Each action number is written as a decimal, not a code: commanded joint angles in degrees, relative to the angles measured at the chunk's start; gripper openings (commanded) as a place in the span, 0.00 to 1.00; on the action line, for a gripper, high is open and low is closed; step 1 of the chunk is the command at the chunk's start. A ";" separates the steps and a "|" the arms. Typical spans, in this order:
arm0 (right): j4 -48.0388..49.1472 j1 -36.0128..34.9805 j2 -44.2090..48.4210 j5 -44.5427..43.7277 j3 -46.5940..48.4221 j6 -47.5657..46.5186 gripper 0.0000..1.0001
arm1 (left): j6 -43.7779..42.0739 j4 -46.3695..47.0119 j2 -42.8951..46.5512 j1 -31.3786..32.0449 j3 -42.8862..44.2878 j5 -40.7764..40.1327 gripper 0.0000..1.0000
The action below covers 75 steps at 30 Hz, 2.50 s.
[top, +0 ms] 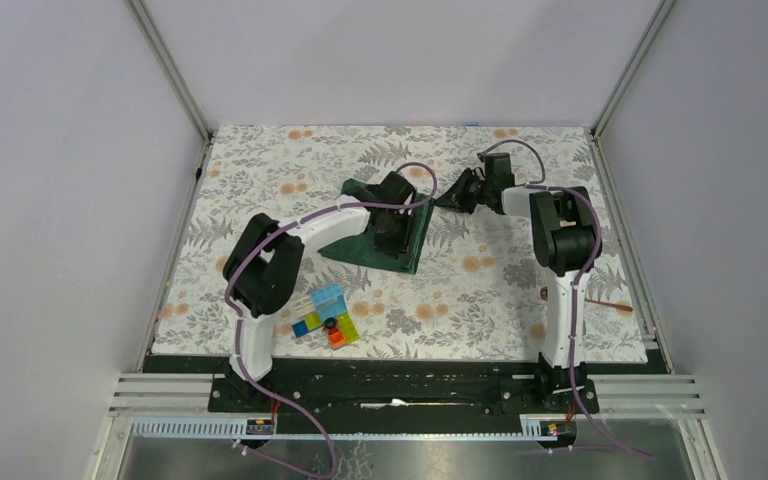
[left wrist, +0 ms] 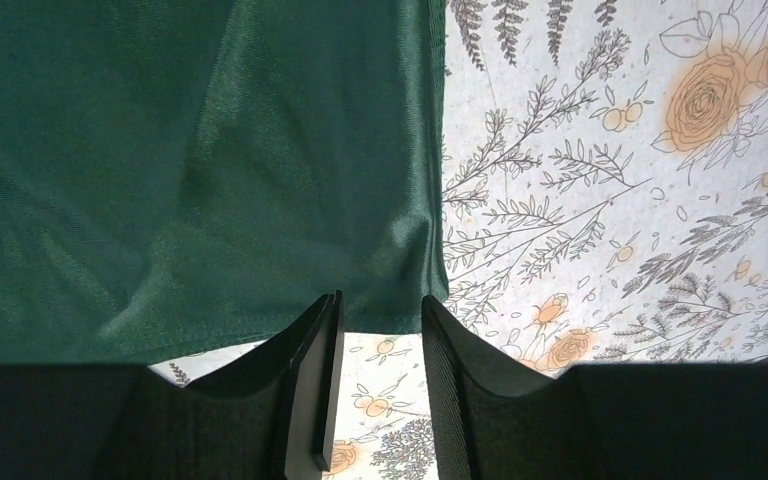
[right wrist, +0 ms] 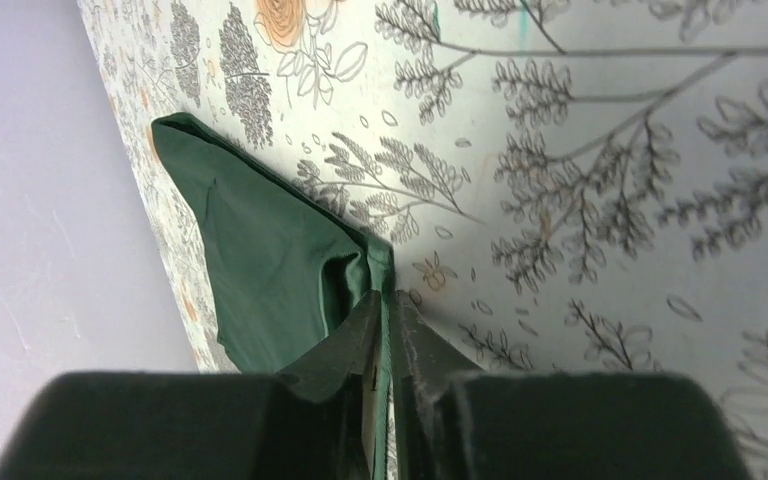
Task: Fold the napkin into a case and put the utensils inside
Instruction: Move the lower triangle-folded napkin to the center of the board, then pick up the lower triangle-folded napkin from the center of the board.
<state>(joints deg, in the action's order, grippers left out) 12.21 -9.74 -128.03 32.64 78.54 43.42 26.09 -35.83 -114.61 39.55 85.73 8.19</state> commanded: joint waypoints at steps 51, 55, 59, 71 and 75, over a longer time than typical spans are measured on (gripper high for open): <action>-10.09 -2.23 5.18 4.74 -5.59 -9.90 0.40 | 4.58 0.82 -2.97 5.80 5.17 -0.82 0.36; -14.58 -3.53 7.85 0.88 -6.19 -12.97 0.53 | 4.80 0.88 1.43 5.60 6.26 2.87 0.58; -19.40 -5.98 9.51 -3.49 -6.32 -15.77 0.56 | 4.33 -0.87 6.59 3.62 7.02 4.31 0.62; -24.28 -11.47 14.15 -7.75 -13.75 -19.07 0.46 | 3.95 -0.85 21.57 -14.74 -2.81 13.98 0.67; -25.86 -11.61 16.06 -8.21 -16.31 -20.04 0.43 | 2.64 -2.17 23.59 -18.73 -3.25 14.75 0.67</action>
<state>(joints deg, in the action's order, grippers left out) -5.39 -20.62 -112.75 29.04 66.15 26.74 30.28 -37.36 -94.50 22.63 83.37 19.59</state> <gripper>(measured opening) 0.435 0.668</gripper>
